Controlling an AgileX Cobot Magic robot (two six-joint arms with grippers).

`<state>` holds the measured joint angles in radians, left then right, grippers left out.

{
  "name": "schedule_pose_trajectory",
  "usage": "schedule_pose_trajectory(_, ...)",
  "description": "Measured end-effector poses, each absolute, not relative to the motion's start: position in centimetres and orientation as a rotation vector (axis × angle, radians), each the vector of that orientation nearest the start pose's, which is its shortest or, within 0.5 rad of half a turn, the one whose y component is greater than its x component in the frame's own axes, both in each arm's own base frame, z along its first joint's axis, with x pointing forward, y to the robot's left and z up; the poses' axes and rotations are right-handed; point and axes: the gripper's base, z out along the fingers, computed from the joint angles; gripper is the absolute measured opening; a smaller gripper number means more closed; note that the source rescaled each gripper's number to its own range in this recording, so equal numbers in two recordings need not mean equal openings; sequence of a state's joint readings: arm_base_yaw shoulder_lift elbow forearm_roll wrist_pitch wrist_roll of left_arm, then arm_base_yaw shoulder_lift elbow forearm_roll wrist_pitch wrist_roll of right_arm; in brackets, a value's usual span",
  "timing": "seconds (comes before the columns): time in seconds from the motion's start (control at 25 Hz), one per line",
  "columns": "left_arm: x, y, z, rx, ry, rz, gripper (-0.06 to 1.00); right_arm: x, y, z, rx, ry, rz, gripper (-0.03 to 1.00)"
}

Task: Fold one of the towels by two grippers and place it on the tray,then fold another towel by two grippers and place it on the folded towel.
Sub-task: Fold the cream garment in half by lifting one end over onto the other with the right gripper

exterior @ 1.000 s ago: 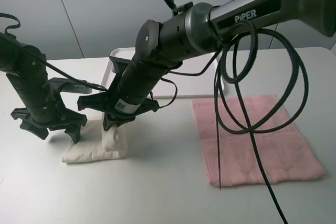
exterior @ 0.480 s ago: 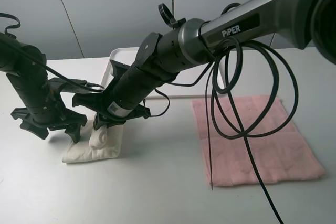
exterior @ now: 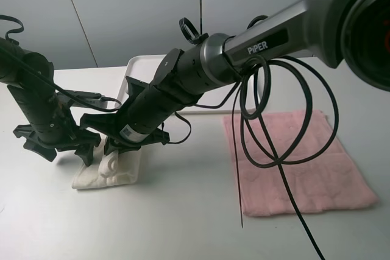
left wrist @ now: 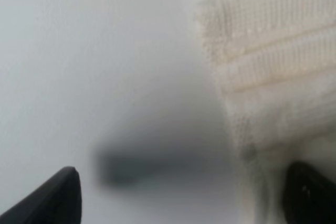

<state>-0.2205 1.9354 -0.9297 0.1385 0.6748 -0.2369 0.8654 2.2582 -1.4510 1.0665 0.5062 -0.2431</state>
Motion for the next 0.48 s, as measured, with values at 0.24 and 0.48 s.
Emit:
schedule_pose_trajectory(0.24, 29.88, -5.90, 9.65, 0.153, 3.141, 0.138, 0.99, 26.77, 37.42, 10.00, -0.345, 2.831, 1.076, 0.07)
schedule_pose_trajectory(0.48, 29.62, -5.81, 10.44, 0.180, 3.150, 0.148, 0.99, 26.80, 37.42, 10.00, -0.345, 2.827, 1.074, 0.07)
